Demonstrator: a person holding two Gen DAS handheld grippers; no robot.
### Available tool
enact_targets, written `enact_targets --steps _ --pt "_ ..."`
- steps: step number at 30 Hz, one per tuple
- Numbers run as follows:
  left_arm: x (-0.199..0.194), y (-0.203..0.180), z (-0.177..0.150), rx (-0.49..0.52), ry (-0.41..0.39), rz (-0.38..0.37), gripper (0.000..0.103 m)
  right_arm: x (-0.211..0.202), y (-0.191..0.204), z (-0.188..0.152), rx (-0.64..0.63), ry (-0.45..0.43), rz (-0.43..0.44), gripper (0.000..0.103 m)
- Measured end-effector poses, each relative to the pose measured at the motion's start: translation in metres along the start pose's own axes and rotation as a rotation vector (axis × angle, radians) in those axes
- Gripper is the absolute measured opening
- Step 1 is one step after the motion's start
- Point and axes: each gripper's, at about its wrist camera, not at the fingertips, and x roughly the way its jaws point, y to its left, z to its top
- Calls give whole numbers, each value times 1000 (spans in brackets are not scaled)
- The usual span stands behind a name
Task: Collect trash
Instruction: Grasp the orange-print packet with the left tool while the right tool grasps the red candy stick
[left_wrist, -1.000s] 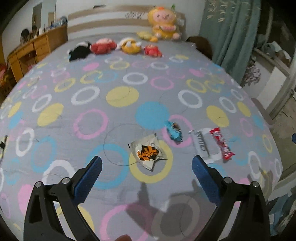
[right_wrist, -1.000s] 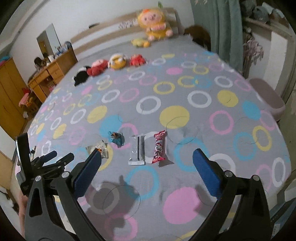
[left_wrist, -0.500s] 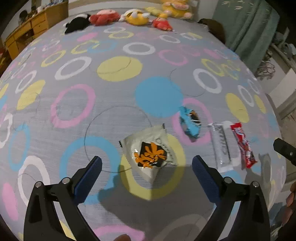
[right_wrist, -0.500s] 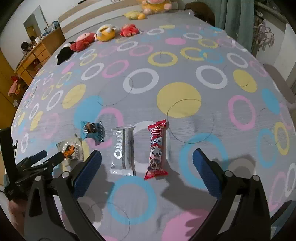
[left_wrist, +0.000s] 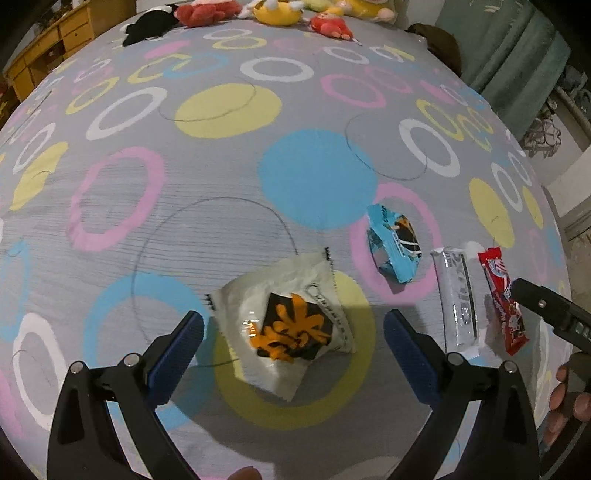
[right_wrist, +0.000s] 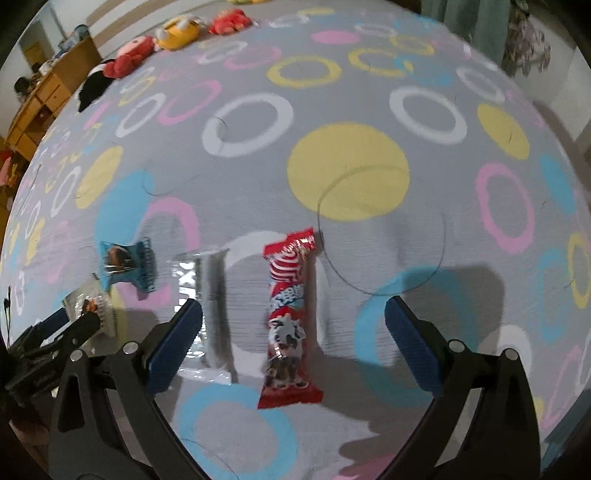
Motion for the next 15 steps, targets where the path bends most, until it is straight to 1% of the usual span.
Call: enact_targets --steps 4,7,10,12,15 --pt "10 -3 2 8 10 32 95 22 -3 1 -15 46 -39 96" --pt "18 -4 4 22 18 54 95 43 -8 0 -11 101 -56 97" --pt "21 -7 3 49 22 75 95 47 -4 0 -31 102 -79 98" --pt "22 -6 3 46 20 78 95 49 -3 0 -39 114 -87 98" --pt "23 -9 3 49 19 99 93 48 -2 1 -47 124 -99 94"
